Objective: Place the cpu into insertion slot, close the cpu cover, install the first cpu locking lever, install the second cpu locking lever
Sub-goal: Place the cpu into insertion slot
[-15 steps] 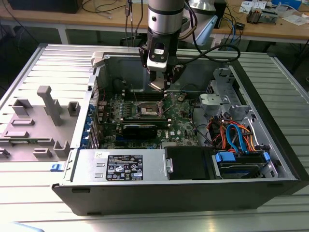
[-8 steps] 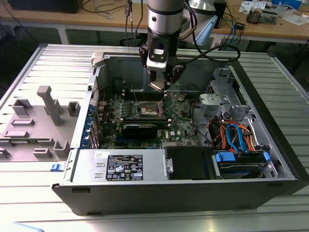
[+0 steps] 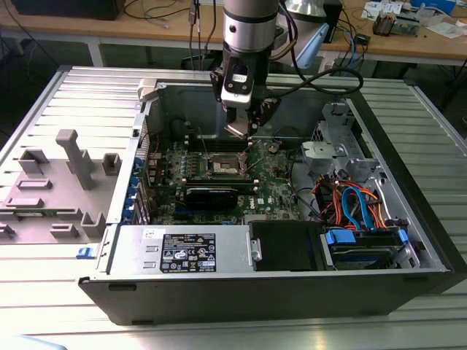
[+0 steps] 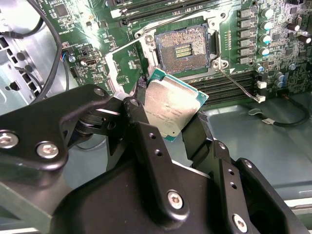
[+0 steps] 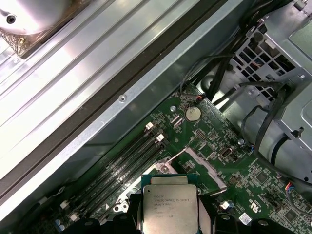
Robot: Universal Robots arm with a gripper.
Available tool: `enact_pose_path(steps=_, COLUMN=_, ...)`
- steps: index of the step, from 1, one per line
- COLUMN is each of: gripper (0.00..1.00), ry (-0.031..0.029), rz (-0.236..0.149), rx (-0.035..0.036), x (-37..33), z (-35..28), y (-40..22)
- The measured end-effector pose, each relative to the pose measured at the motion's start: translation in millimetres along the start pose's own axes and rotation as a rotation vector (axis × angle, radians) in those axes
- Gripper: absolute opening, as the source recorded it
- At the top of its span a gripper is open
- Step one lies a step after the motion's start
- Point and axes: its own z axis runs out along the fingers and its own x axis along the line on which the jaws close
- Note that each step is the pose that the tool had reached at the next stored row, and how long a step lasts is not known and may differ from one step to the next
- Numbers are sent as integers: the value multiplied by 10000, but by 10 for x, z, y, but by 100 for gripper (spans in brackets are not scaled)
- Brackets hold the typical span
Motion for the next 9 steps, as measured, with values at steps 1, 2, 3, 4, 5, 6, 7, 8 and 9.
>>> enact_pose_path(steps=1, gripper=55, ry=-1, rz=14, rx=-1, x=0, z=1, y=0)
enact_pose_path(steps=2, gripper=55, ry=-2, rz=20, rx=-1, x=0, z=1, y=0)
enact_pose_path(steps=3, gripper=55, ry=-2, rz=26, rx=-1, x=0, z=2, y=0)
enact_pose_path(steps=4, gripper=55, ry=-3, rz=40, rx=-1, x=0, z=2, y=0)
enact_pose_path(steps=5, gripper=55, ry=-3, rz=46, rx=-1, x=0, z=3, y=0)
enact_pose_path(steps=6, gripper=55, ry=-4, rz=52, rx=-1, x=0, z=3, y=0)
enact_pose_path(steps=7, gripper=55, ry=-5, rz=64, rx=-1, x=0, z=4, y=0)
enact_pose_path(steps=8, gripper=55, ry=-6, rz=74, rx=-1, x=0, z=4, y=0)
enact_pose_path(steps=9, gripper=55, ry=-7, rz=84, rx=-1, x=0, z=5, y=0)
